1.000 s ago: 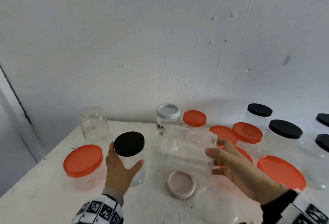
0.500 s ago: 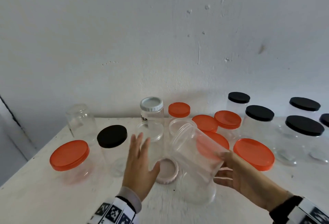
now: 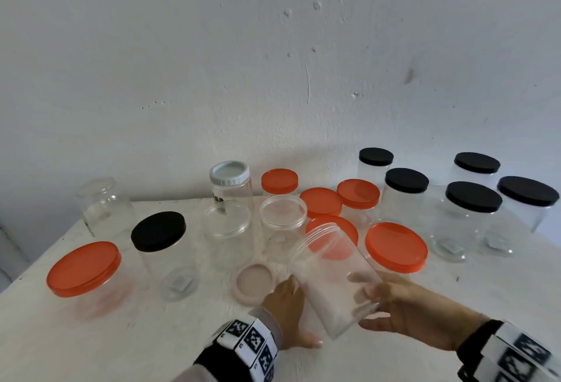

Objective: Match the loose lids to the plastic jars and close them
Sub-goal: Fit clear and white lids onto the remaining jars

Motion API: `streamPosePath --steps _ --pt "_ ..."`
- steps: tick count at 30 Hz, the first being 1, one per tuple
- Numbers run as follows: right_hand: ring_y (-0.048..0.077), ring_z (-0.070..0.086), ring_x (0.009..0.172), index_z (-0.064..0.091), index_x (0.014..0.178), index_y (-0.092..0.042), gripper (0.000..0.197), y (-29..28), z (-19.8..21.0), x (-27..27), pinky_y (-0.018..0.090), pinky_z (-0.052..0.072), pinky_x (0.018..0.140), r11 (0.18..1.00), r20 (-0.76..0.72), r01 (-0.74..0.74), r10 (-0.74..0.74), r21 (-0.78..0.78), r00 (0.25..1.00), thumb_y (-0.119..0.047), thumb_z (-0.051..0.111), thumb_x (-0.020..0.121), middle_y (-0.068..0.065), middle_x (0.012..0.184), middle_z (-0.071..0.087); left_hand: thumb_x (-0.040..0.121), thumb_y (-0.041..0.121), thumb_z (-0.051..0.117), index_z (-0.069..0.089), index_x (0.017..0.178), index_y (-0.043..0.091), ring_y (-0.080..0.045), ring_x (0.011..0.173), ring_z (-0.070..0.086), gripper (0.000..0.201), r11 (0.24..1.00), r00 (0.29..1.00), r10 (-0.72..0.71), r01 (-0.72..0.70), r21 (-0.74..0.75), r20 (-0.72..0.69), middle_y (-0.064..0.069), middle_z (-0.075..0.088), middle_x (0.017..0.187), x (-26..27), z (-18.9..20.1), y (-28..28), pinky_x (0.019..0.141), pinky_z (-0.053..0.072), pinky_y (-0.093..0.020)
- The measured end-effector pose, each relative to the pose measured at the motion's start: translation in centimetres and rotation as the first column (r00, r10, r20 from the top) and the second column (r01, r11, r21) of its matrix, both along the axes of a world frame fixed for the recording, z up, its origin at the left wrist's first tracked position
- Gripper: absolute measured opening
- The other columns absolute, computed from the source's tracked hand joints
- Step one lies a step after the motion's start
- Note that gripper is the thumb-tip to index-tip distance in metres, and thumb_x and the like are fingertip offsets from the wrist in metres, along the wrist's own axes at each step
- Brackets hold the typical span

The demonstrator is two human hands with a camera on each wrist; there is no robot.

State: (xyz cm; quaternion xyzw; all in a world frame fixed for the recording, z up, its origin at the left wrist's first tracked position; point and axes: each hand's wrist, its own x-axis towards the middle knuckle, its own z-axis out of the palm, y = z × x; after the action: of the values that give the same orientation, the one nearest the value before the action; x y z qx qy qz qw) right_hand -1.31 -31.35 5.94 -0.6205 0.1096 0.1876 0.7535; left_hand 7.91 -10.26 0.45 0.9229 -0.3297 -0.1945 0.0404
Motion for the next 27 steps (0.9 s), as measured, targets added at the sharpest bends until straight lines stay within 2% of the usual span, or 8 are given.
streamPosePath --steps 6,10,12,15,17,21,25,27 --pt "0.022 0.062 0.105 0.047 0.128 -0.011 0.088 -0.4 -0.1 0.3 0.025 0.049 0.086 0.982 0.083 -0.106 0.12 -0.157 0.989 -0.033 0.079 0.049 0.009 0.109 0.056 0.077 0.055 0.066 0.011 0.148 0.012 -0.025 0.135 0.026 0.1 0.991 0.992 0.111 -0.115 -0.062 -0.057 -0.006 0.024 0.148 -0.2 0.1 0.8 0.113 0.026 -0.039" --pt "0.019 0.06 0.114 0.044 0.13 -0.013 0.089 -1.2 -0.1 0.4 0.03 0.048 0.097 0.953 0.102 -0.177 0.207 -0.246 0.973 -0.032 0.078 0.05 0.012 0.126 0.055 0.072 0.063 0.066 0.006 0.151 0.018 -0.018 0.14 0.023 0.11 0.946 0.948 0.221 -0.265 -0.185 -0.228 -0.002 0.019 0.154 -0.2 0.3 2.6 0.115 0.024 -0.032" --pt "0.019 0.058 0.118 0.042 0.132 -0.014 0.091 -1.6 -0.1 0.4 0.038 0.044 0.105 0.941 0.098 -0.208 0.241 -0.266 0.965 -0.028 0.079 0.051 0.012 0.13 0.053 0.069 0.067 0.067 0.01 0.151 0.02 -0.016 0.139 0.027 0.11 0.894 0.917 0.272 -0.353 -0.275 -0.293 0.001 0.021 0.154 0.0 0.9 3.9 0.112 0.026 -0.027" --pt "0.019 0.056 0.12 0.041 0.132 -0.015 0.091 -1.8 -0.2 0.7 0.041 0.042 0.107 0.916 0.08 -0.252 0.29 -0.312 0.954 -0.024 0.08 0.051 0.009 0.131 0.053 0.064 0.07 0.069 0.021 0.148 0.022 -0.015 0.135 0.034 0.108 0.808 0.882 0.3 -0.438 -0.395 -0.364 0.003 0.028 0.152 0.6 2.2 6.2 0.112 0.031 -0.031" --pt "0.018 0.055 0.121 0.042 0.132 -0.019 0.089 -1.4 -0.4 1.2 0.038 0.044 0.105 0.892 0.065 -0.281 0.323 -0.353 0.944 -0.02 0.082 0.052 0.006 0.132 0.052 0.053 0.077 0.069 0.022 0.147 0.024 -0.015 0.134 0.037 0.118 0.735 0.852 0.305 -0.495 -0.464 -0.426 0.002 0.033 0.151 1.0 3.1 7.5 0.11 0.034 -0.032" --pt "0.007 0.053 0.119 0.044 0.126 -0.027 0.085 0.2 -0.9 2.5 0.025 0.045 0.101 0.796 0.01 -0.343 0.401 -0.499 0.916 -0.024 0.087 0.052 -0.007 0.129 0.053 0.022 0.091 0.062 0.024 0.147 0.023 -0.011 0.123 0.043 0.147 0.58 0.813 0.338 -0.577 -0.575 -0.475 -0.001 0.039 0.144 1.4 4.8 9.0 0.096 0.037 -0.021" --pt "0.003 0.045 0.123 0.038 0.123 -0.03 0.085 2.1 -1.9 4.1 0.023 0.041 0.104 0.706 -0.024 -0.363 0.441 -0.608 0.897 -0.024 0.09 0.056 -0.014 0.131 0.047 0.024 0.089 0.065 0.026 0.146 0.024 -0.006 0.116 0.044 0.144 0.487 0.814 0.319 -0.58 -0.653 -0.485 0.003 0.044 0.136 1.3 5.5 8.9 0.091 0.035 -0.017" --pt "0.002 0.04 0.127 0.033 0.127 -0.031 0.09 2.7 -2.3 4.8 0.019 0.037 0.103 0.677 -0.03 -0.377 0.465 -0.632 0.885 -0.025 0.091 0.058 -0.017 0.135 0.043 0.034 0.084 0.069 0.027 0.146 0.025 0.003 0.108 0.048 0.134 0.463 0.822 0.307 -0.57 -0.679 -0.48 0.016 0.048 0.123 0.9 5.6 8.6 0.084 0.037 -0.009"
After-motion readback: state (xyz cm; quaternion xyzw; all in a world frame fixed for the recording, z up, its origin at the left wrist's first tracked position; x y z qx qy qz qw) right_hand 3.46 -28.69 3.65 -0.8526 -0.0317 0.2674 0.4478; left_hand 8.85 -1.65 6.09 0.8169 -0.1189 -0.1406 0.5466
